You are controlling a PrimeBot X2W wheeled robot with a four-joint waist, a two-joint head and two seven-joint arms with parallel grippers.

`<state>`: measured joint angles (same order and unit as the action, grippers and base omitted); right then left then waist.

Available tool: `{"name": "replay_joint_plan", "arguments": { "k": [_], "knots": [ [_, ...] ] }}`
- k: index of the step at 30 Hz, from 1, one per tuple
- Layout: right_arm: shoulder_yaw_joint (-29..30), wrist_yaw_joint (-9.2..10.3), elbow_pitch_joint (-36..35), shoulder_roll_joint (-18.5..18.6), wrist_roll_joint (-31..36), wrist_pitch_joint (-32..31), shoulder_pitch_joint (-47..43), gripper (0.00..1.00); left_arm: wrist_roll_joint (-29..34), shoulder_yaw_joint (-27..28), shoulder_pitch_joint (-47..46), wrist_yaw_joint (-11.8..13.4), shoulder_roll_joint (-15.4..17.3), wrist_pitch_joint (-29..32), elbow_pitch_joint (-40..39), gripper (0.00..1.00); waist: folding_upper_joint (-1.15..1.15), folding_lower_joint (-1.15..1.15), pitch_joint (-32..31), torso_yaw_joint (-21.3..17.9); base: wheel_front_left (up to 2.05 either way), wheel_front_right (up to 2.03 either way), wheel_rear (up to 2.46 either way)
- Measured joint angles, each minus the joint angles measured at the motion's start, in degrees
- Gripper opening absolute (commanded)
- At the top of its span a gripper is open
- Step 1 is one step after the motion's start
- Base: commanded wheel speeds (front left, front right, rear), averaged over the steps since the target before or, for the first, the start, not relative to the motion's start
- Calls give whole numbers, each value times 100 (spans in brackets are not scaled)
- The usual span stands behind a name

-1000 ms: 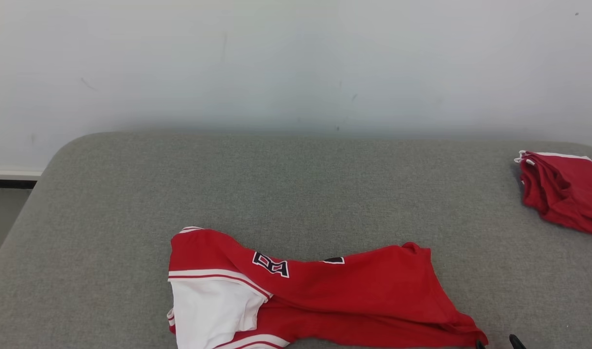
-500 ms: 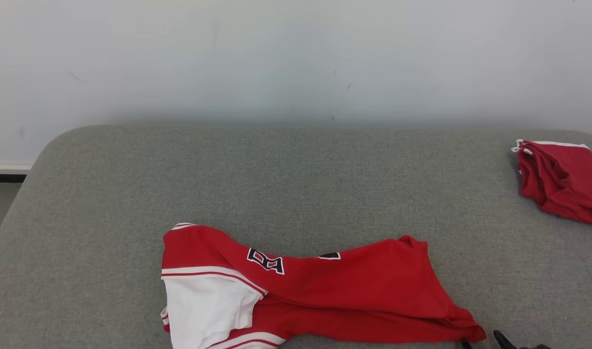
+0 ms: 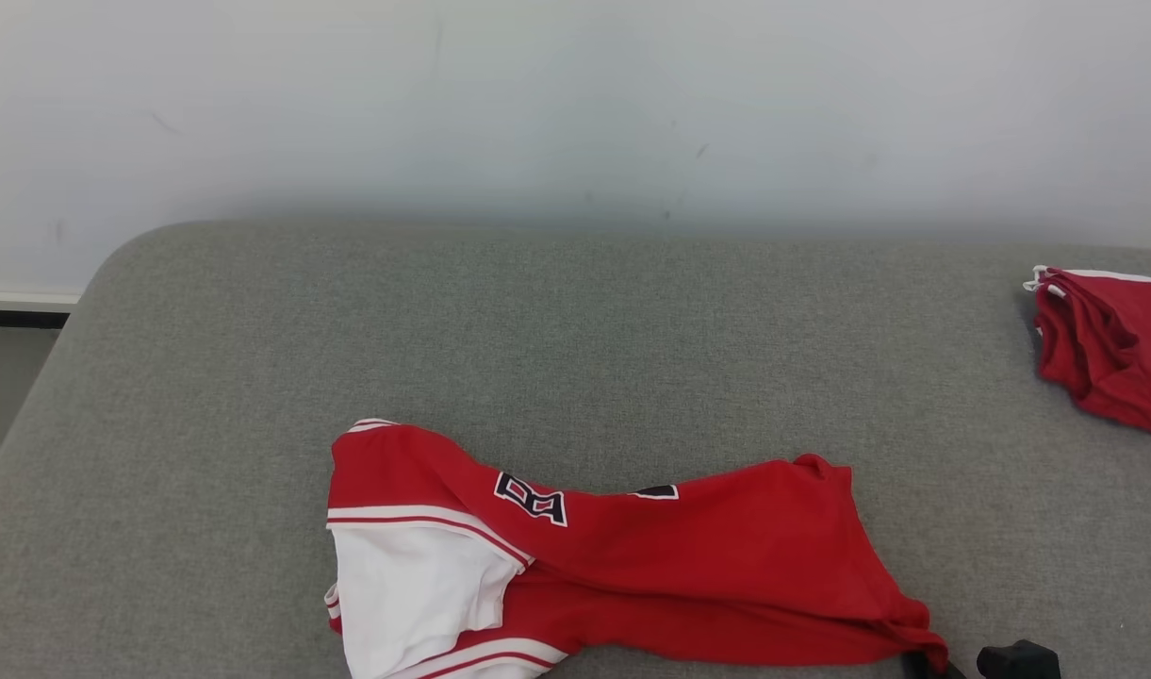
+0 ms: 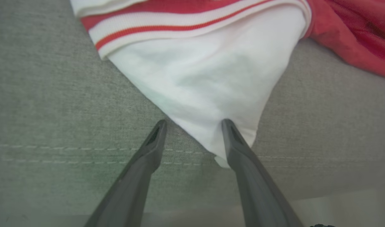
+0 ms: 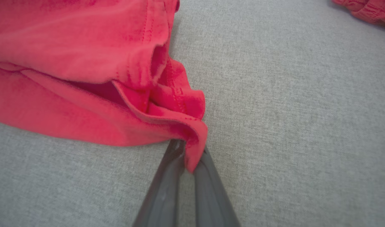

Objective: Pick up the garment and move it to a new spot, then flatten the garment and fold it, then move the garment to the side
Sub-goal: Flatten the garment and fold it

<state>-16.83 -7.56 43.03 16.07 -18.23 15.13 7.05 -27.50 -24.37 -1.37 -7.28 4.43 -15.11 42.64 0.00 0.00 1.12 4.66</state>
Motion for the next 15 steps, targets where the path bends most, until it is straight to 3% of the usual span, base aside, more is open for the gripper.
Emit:
{"name": "replay_joint_plan", "arguments": {
  "k": [1, 2, 6, 15],
  "knots": [
    [-8, 0, 8, 0, -20, 0, 26, 0, -75, -38, -5, 15, 3, -1, -15, 27, 0, 0, -1, 11, 0, 0, 0],
    [-16, 0, 19, -3, -42, 0, 38, 0, -86, -91, -23, 16, 19, -1, -16, 0, 0, 0, -8, 16, 0, 0, 0],
    [-2, 1, -92, -7, -180, -1, -93, 0, -133, -67, -37, -23, 67, 7, -281, 0, 0, 0, -102, 18, 0, 0, 0],
    [-277, 1, -1029, 108, -404, -3, -667, 0, 197, 800, 417, 51, 270, 7, -1716, 0, 0, 0, -189, 7, 0, 0, 0]
  ]
}}
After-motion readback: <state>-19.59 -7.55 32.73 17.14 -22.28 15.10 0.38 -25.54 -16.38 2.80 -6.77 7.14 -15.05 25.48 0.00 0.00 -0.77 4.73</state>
